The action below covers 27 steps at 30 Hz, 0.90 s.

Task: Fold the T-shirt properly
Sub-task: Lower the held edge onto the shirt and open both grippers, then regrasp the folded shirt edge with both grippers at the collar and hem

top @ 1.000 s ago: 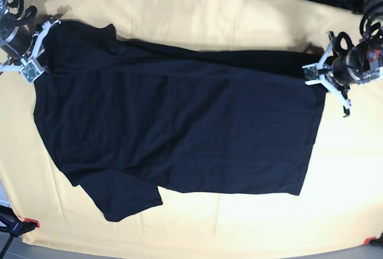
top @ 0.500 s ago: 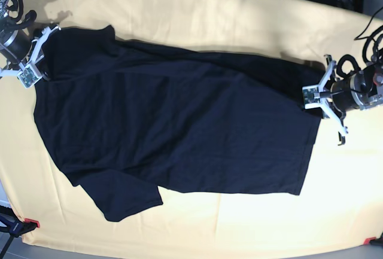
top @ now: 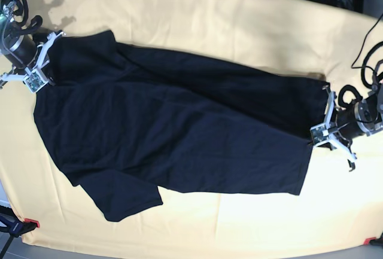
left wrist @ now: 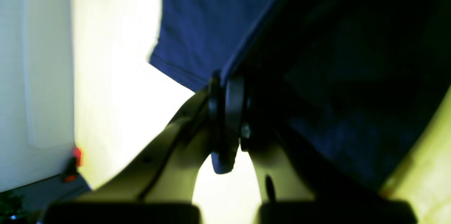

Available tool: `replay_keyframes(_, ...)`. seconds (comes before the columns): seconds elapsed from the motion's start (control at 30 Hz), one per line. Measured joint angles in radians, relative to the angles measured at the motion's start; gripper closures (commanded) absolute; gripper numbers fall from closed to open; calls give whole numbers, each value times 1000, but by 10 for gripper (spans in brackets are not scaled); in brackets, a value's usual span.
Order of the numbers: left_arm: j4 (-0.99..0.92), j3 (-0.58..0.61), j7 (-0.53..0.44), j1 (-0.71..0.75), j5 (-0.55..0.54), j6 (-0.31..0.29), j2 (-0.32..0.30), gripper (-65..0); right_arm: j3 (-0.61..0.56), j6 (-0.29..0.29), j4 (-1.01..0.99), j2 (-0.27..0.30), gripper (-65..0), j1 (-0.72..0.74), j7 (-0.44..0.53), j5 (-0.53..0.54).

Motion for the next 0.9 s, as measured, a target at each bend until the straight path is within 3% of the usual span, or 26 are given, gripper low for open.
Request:
replay_keyframes(0.2, -35, 0, -3, -9, -22, -61, 68, 0, -34, -27, -6, 0, 0, 21, 10, -22)
replay_keyframes(0.43, -133, 0, -6, -13, -21, -56, 118, 0, -35, -83, -6, -1, 0, 34, 36, -49)
replay_keyframes(0.47, -143, 0, -21, -18, -21, -37, 117, -20, -36, -121, -6, 0, -38, 39, 43, -57)
replay_keyframes(0.57, -169, 0, -42, -50, -27, -18, 116, -259, -35, -196, -18, 0, -284, 70, 40, -63)
replay_keyframes(0.6, -174, 0, -39, -52, -49, -10, 116, -310, -35, -198, -19, 0, -318, 74, 39, -65)
replay_keyframes(0.67, -175, 0, -22, -47, -84, -12, 117, -344, -36, -195, -19, 0, -319, 72, 40, -62)
replay_keyframes(0.8, -175, 0, 20, -40, -155, -15, 116, -316, -36, -163, -19, 0, -286, 71, 39, -56)
replay_keyframes(0.83, -175, 0, 20, -40, -169, -14, 116, -258, -36, -153, -19, 0, -237, 71, 39, -55)
replay_keyframes(0.9, -175, 0, 49, -42, -230, -15, 117, -49, -36, -145, -19, 0, -90, 71, 11, -20)
